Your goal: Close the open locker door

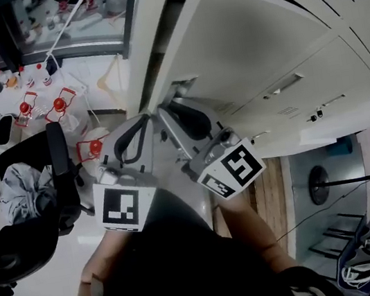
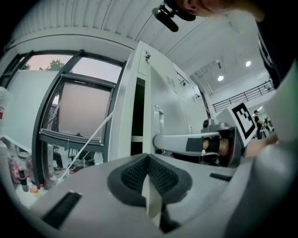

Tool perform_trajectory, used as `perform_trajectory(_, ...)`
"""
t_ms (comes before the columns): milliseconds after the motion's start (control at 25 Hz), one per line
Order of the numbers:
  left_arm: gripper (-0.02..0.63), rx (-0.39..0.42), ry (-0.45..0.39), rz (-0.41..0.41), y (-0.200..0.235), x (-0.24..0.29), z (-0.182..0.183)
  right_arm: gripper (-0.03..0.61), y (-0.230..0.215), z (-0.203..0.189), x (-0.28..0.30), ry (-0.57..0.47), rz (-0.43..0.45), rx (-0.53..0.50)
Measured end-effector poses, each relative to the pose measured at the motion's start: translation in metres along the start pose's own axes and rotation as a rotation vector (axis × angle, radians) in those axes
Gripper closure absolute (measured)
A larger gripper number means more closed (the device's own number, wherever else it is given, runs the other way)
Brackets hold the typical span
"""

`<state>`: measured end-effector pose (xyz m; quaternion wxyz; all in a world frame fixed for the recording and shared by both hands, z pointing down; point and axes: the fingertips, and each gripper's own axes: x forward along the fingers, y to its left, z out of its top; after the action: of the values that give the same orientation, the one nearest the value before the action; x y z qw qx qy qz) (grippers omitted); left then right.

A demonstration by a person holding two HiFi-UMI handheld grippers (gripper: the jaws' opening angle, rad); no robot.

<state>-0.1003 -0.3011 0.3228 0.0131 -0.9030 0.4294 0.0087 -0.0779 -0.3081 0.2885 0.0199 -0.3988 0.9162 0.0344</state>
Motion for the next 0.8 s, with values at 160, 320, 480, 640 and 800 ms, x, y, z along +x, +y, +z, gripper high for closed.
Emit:
perform_trajectory(160,0.612,-0.005,0.0,0.003,0.002,0.001,-0.001,0.522,-0.002,-0.001,0.003,0.002,-0.019,0.0)
perform_trajectory(320,0.612,0.001,0.001,0.011,0.007,0.004,-0.003,0.522,-0.004,-0.001,0.007,0.004,-0.038,0.001)
perform_trajectory(480,0.612,0.002,0.002,0.01,0.009,0.007,-0.005,0.522,-0.008,-0.002,0.012,0.006,-0.057,0.002)
perform_trajectory(640,0.612,0.003,0.002,0.009,0.01,0.012,-0.005,0.523,-0.011,-0.002,0.015,0.009,-0.076,0.003)
perform_trajectory(800,0.612,-0.002,-0.001,0.008,0.012,0.017,-0.005,0.523,-0.016,-0.002,0.019,0.012,-0.097,0.004)
